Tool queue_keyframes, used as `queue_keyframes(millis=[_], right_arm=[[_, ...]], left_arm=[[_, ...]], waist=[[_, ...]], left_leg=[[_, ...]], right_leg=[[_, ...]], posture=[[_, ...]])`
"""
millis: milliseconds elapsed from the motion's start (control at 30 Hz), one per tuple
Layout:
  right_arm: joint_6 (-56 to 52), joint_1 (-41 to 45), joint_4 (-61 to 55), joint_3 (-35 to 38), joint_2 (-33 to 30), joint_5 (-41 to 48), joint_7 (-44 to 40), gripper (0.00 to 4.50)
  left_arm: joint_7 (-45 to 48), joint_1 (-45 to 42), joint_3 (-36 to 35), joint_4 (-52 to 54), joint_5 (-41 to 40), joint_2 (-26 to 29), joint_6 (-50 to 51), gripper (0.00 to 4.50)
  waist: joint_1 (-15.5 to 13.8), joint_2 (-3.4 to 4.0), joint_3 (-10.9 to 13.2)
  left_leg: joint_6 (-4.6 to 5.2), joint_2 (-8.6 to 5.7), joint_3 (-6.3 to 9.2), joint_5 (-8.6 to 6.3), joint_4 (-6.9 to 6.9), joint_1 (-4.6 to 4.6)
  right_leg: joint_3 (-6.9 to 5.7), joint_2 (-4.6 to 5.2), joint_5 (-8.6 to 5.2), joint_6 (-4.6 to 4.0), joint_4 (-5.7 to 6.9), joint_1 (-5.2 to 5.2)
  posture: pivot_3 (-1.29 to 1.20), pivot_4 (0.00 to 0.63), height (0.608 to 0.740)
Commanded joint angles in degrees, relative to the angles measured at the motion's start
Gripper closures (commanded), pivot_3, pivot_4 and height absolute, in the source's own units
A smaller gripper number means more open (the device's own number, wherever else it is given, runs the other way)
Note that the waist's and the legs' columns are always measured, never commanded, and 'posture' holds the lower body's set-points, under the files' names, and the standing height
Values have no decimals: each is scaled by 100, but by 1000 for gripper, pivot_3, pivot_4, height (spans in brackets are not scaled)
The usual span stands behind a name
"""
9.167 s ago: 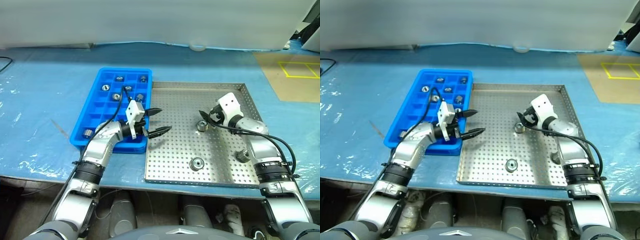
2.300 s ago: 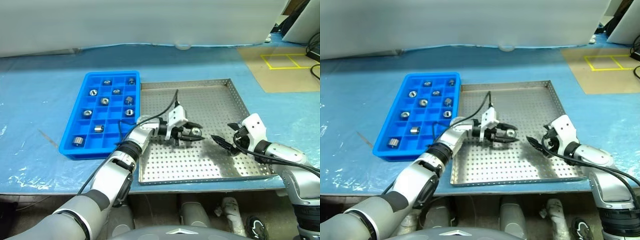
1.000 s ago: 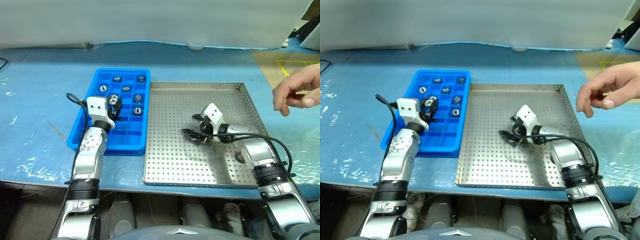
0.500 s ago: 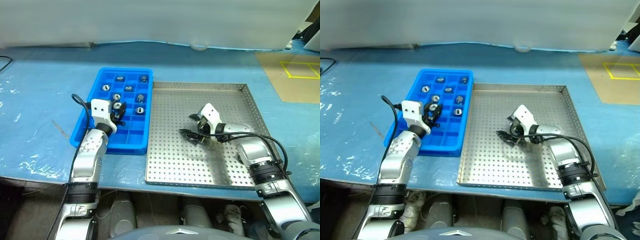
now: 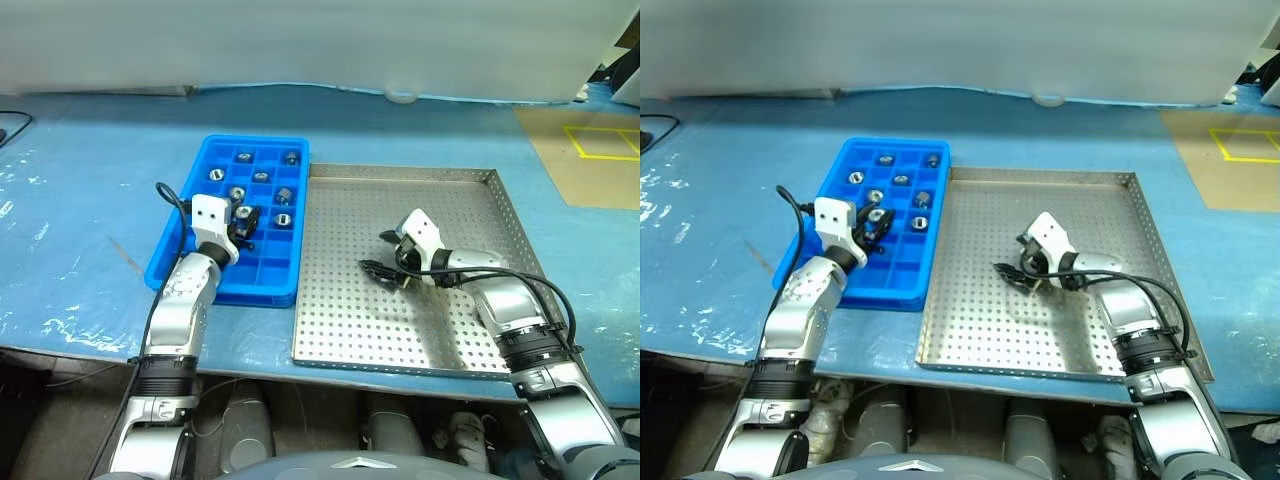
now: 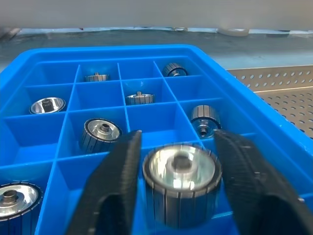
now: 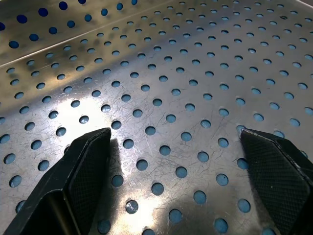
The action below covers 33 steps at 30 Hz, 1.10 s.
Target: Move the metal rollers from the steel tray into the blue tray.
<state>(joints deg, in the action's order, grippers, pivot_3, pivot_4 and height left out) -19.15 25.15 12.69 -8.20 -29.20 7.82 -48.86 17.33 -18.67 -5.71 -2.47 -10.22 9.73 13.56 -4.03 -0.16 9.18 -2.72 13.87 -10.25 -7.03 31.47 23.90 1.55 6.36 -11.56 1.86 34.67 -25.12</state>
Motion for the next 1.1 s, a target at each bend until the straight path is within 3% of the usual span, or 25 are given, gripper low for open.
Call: queue_keyframes(millis=[33, 67, 233, 533, 867, 1100], right_arm=[[51, -12, -261, 100, -62, 2, 18, 53], [47, -12, -269, 108, -59, 16, 21, 53], [22, 8, -326, 228, -59, 95, 78, 53], [-545, -701, -1345, 1130, -426, 634, 242, 53], [-1113, -2286, -2615, 2438, -1077, 993, 499, 53], [-1477, -3113, -3164, 3187, -1303, 1280, 526, 53]], left_arm=[[158, -52, 10, -104, -194, -55, -69, 853], [266, -87, 37, -69, -256, -65, -106, 525], [765, -269, 88, -100, -538, -104, -289, 525], [3262, -809, 677, -568, -1322, 300, -182, 525], [4835, -1254, 1663, -1308, -1038, 245, -403, 525], [5236, -1510, 2039, -1776, -797, -3, -693, 525]], waist=[[0, 0, 0], [0, 0, 0], [-18, -2, 1], [4, -5, 3], [239, -4, 3], [440, -4, 2]], left_leg=[[0, 0, 0, 0, 0, 0], [0, 0, 0, 0, 0, 0], [0, -2, 1, 0, 1, 11], [1, -2, 1, 0, -5, 14], [2, -4, -6, -1, -7, 5], [4, -4, -8, -2, -6, 5]], right_leg=[[0, 0, 0, 0, 1, 0], [0, 0, 0, 0, 1, 0], [-1, 0, 0, -1, -3, -3], [2, -2, 0, -1, -10, -9], [14, -3, -1, 1, -14, -6], [14, -3, -23, 37, -19, -7]], posture=[[-27, 150, 740], [-27, 150, 740], [-55, 150, 740], [-171, 150, 740], [-368, 150, 740], [-417, 150, 740]])
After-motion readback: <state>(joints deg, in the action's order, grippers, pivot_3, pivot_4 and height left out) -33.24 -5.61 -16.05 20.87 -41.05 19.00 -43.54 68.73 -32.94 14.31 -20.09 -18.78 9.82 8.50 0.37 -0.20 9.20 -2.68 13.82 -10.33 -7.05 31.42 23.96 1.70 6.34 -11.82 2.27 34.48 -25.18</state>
